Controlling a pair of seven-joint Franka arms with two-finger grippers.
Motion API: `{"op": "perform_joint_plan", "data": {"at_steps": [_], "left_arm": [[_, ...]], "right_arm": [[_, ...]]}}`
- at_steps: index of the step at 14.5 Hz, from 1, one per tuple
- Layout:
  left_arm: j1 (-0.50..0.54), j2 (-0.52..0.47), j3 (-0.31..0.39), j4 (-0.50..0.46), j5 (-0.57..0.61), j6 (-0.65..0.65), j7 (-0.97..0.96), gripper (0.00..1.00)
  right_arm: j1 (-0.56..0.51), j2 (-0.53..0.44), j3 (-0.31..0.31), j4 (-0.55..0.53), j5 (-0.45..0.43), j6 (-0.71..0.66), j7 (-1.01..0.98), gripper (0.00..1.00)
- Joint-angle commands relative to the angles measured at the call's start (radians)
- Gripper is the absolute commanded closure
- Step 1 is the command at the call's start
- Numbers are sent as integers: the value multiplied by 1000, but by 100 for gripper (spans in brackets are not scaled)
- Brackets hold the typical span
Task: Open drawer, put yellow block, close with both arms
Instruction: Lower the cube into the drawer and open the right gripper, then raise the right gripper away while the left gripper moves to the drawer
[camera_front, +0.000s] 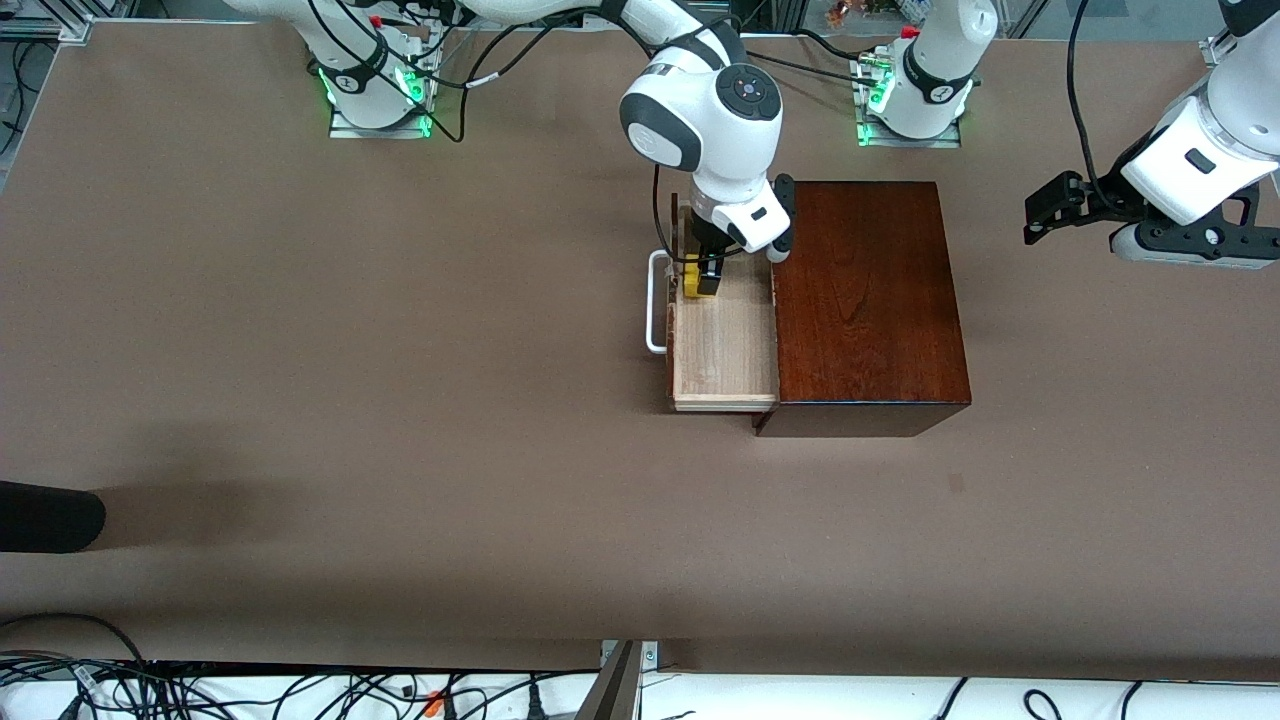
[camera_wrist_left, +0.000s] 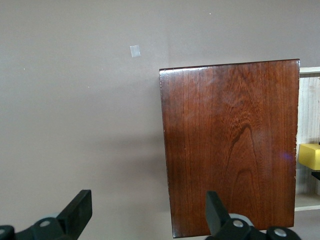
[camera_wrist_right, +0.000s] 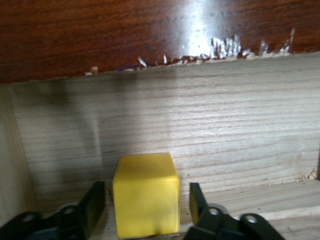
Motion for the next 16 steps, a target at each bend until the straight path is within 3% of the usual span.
{"op": "perform_joint_plan", "data": {"at_steps": [1,4,9,13,16], "left_arm": [[3,8,1,15,-5,0,-6,0],[2,6,-1,15,-7,-3,-6,0],[2,6,-1,17,-8,-5,-7,0],[2,6,-1,17,-10,-5,-7,0],[-1,6,-1,18,-20,-5,-9,0]], "right_arm": [[-3,1,0,29,-4,-13,-4,0],[-7,-27,-3,33,19,-48,19,0],[-70,-163,-5,33,94,-144,40,0],[-294,-258,-5,32,310,-226,28,0],[-400,-300,-9,33,349,-231,-18,0]]}}
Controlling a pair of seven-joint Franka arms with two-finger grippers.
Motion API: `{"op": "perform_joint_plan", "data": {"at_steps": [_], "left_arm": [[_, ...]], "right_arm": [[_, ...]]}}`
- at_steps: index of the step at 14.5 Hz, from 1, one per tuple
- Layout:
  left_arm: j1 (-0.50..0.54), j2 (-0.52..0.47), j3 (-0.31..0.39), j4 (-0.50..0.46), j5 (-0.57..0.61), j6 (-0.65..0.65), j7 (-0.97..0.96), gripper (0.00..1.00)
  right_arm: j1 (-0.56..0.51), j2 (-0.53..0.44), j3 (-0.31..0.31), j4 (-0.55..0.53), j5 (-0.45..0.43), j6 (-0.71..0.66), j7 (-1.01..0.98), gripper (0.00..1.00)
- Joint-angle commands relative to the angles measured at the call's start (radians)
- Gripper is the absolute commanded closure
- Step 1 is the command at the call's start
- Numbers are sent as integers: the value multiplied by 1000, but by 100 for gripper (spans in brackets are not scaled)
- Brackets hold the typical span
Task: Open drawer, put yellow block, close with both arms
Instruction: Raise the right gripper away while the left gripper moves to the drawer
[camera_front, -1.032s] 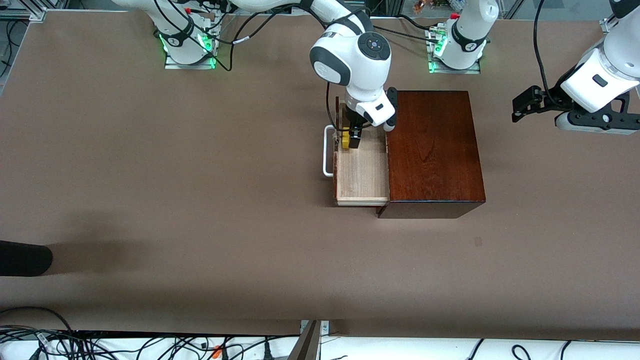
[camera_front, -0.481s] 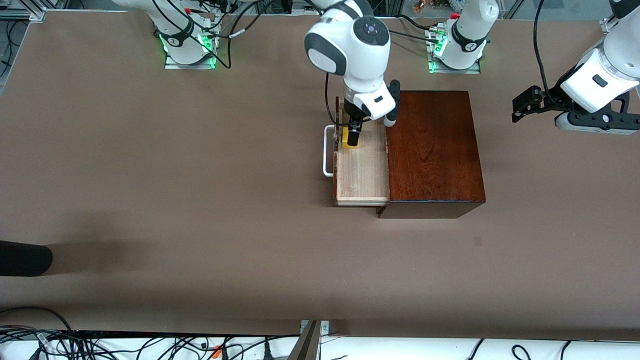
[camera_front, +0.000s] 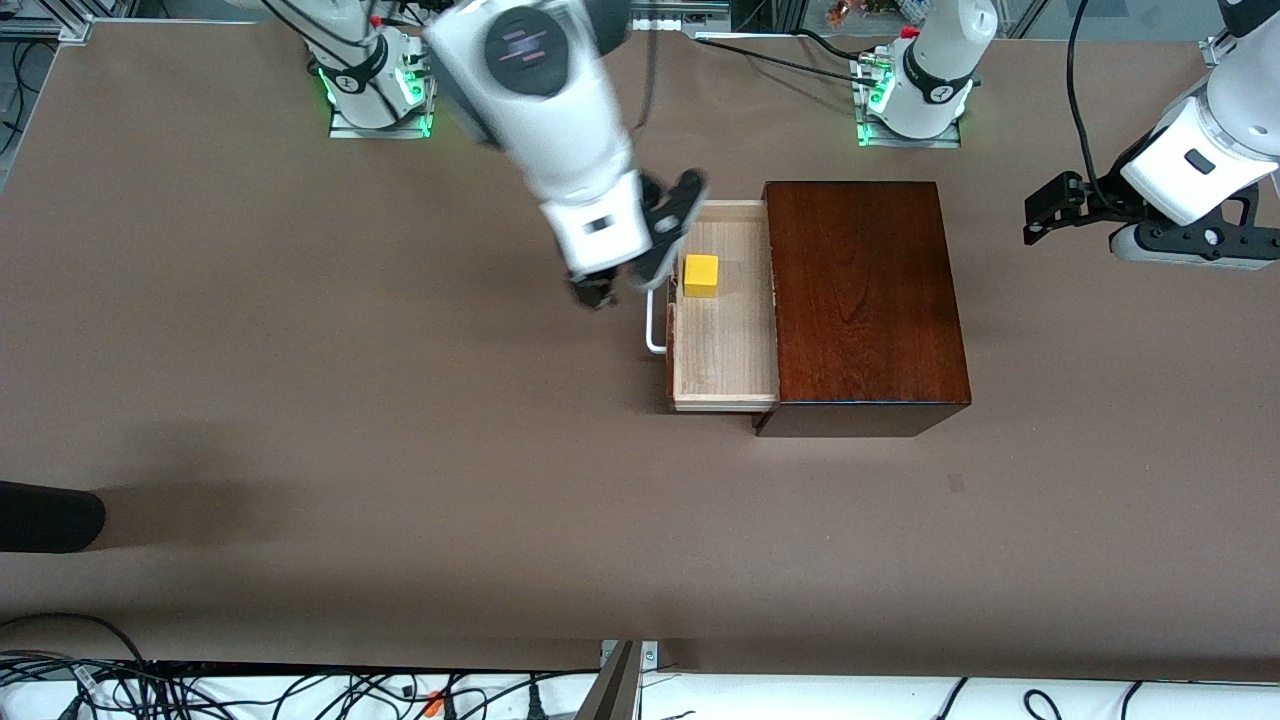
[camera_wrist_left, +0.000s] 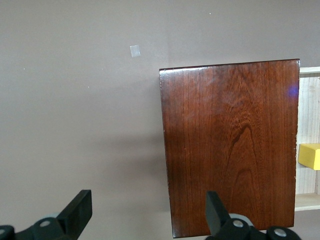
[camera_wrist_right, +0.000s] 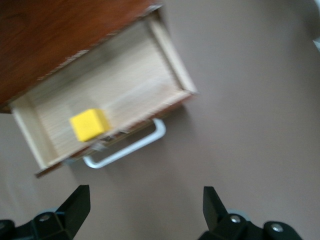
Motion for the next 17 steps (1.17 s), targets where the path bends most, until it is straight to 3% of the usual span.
{"op": "perform_joint_plan", "data": {"at_steps": [1,5,8,11,13,17], "left_arm": [[-7,6,-2,18,-24,-5,-10,0],[-10,25,-162,49,-25,-3,-13,0],[-10,70,-317,87,-25,0,-44,0],[-10,125,-426,126,-22,4,-73,0],[-10,159,-468,150,-22,6,-73,0],[-102,266,-517,247,-13,12,-69,0]], "right_arm": [[-83,-46,16,-19,31,-12,-32,0],[-158,-104,-30,-22,34,-125,-6,0],[-163,-164,-117,-28,50,-235,-3,0],[-163,-202,-200,-37,51,-298,-3,0],[-161,-257,-245,-88,50,-296,-2,0],[-226,-371,-259,-234,39,-286,76,0]]}}
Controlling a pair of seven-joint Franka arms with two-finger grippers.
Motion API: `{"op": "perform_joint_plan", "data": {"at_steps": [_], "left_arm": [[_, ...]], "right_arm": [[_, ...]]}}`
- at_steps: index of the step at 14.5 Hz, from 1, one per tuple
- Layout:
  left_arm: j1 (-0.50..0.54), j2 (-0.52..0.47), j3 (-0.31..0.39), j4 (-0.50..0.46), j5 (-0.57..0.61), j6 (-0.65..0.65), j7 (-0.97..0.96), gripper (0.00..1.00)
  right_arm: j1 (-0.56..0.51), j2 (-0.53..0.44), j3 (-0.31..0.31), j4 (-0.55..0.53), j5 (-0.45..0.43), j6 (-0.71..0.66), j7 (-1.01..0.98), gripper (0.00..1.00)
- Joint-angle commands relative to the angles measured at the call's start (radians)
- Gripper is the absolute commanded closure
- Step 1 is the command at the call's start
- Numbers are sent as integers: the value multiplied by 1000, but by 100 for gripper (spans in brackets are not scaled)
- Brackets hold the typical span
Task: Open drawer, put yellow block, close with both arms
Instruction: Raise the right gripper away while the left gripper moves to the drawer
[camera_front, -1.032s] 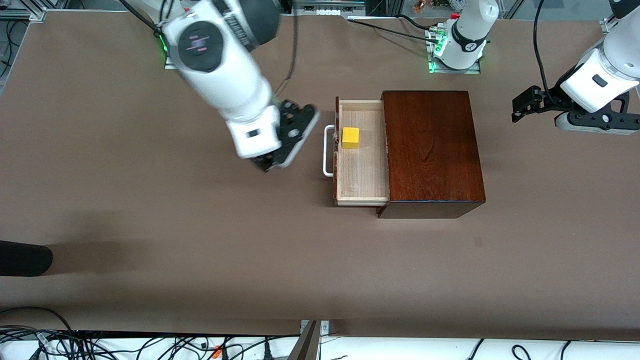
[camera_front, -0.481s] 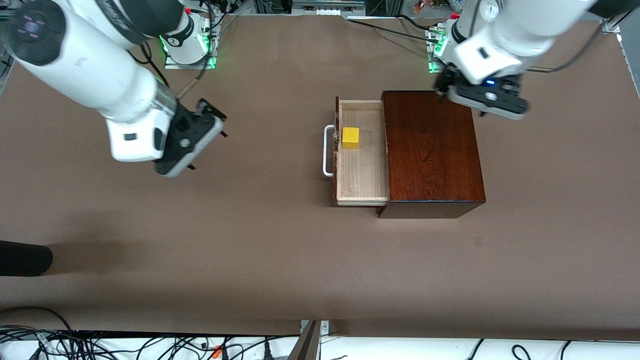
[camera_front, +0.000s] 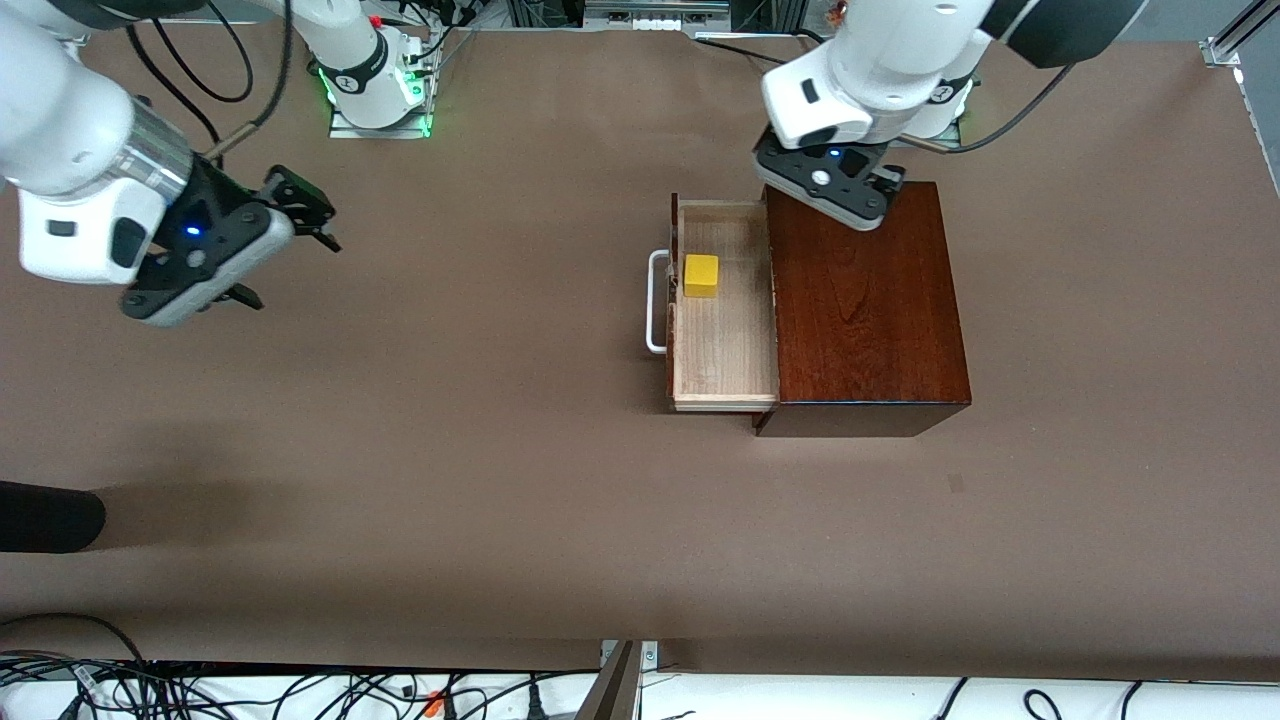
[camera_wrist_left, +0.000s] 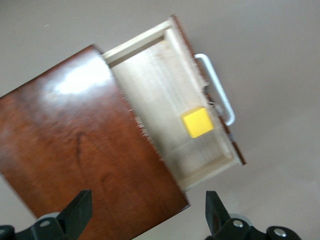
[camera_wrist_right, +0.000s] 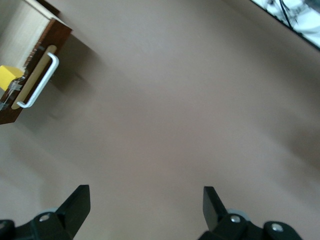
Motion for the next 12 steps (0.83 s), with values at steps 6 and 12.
{"op": "perform_joint_plan", "data": {"at_steps": [6,12], "left_arm": [[-345,283,-8,196,146,126,68,0],[-396,443,-3,208,333,183,513,0]], "right_arm": [[-176,-131,42,-188,2,24,98,0],[-293,-232,211,-327,-90,71,299,0]]}}
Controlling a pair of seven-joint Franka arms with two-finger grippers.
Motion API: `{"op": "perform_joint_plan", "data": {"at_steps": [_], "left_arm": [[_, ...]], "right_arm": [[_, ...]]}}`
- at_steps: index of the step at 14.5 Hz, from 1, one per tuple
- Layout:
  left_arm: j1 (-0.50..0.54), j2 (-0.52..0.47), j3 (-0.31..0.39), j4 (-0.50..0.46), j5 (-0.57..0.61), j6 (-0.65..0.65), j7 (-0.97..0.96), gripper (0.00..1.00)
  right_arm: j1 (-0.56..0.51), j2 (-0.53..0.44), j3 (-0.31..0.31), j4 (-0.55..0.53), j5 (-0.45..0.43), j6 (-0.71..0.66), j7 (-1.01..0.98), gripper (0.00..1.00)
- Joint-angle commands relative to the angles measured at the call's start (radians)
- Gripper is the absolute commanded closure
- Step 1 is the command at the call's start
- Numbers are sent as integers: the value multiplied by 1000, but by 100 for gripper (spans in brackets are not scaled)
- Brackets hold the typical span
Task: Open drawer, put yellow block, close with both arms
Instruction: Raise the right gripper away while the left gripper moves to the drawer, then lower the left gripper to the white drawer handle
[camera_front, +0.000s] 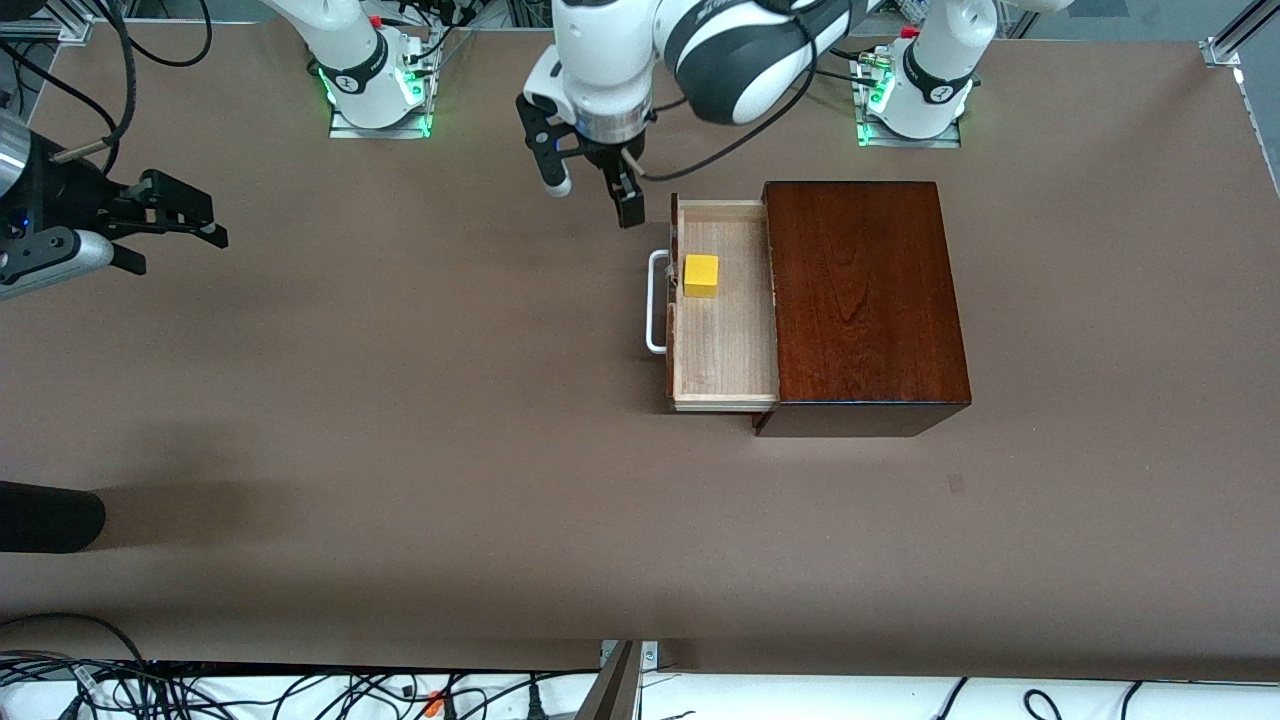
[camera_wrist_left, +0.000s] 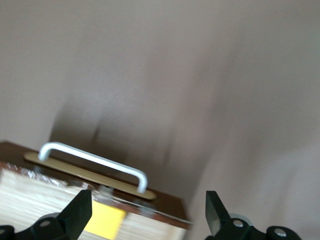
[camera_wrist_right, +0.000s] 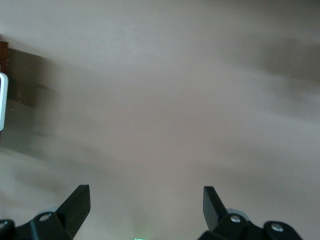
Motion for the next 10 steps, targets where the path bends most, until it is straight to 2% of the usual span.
{"op": "perform_joint_plan", "data": {"at_steps": [1,4,10], "left_arm": [[-4,92,5,54,80,31,209,0],[-3,144,12,54,147,67,315,0],[5,176,13,27,192,70,336,0]], "right_arm": [[-52,-108,83,-142,-34,55,91,0],[-52,-151,85,-230,-41,111,94,0],[-42,-137,83,-200,-72,107,93,0]]}}
